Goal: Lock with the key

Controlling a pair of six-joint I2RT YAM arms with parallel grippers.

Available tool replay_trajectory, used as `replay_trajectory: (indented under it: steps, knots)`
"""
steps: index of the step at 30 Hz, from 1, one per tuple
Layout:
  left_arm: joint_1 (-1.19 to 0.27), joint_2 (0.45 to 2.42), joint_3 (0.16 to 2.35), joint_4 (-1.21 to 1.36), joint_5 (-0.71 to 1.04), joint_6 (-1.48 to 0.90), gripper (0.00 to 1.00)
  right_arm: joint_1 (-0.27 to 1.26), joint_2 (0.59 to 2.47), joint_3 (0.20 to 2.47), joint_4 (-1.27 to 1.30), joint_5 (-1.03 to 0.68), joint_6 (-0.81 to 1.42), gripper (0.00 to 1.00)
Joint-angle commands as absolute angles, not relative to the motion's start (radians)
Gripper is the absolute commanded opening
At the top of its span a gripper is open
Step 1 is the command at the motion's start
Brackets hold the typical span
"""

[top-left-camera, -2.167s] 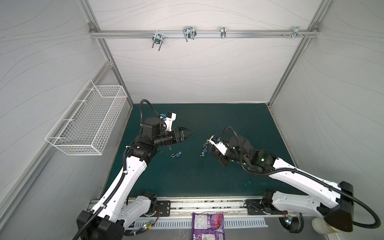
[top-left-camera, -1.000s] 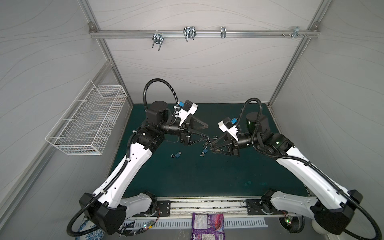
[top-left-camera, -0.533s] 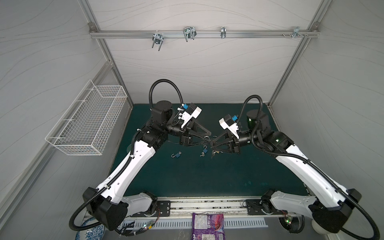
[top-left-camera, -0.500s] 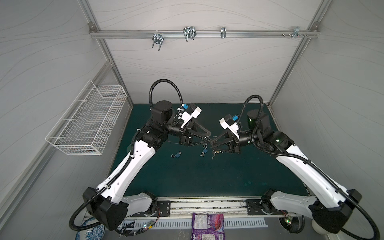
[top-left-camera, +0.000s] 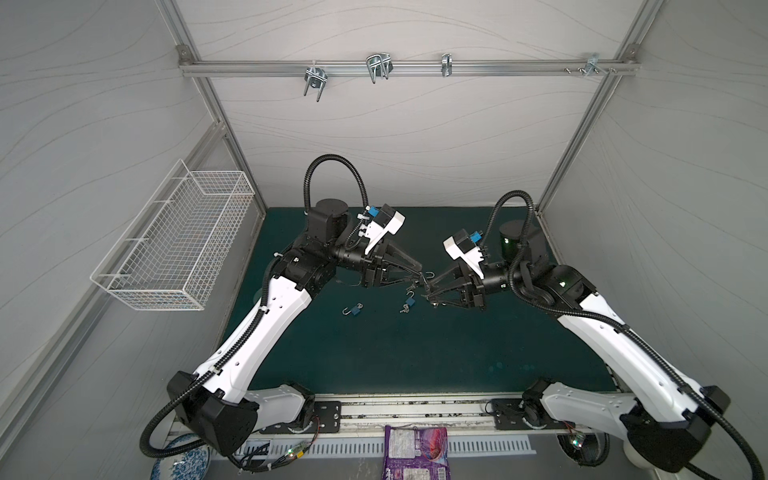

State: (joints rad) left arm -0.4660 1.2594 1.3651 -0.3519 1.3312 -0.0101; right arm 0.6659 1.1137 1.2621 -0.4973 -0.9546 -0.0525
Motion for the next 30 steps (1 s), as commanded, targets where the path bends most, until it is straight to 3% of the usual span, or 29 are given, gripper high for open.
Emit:
replay_trajectory:
  steps: [1,18,30]
  knots:
    - [-0.471,1.268,1.427,-0.457,1.293,0.096,0.33,0.658,1.088,1.296,-0.518,-0.95,-0.086,0.0]
    - [-0.471,1.274,1.462,-0.621,1.206,0.201,0.19,0.657,1.121,1.319,-0.566,-0.956,-0.091,0.0]
    - [-0.471,1.279,1.46,-0.592,1.226,0.17,0.22,0.659,1.154,1.332,-0.584,-0.969,-0.088,0.0]
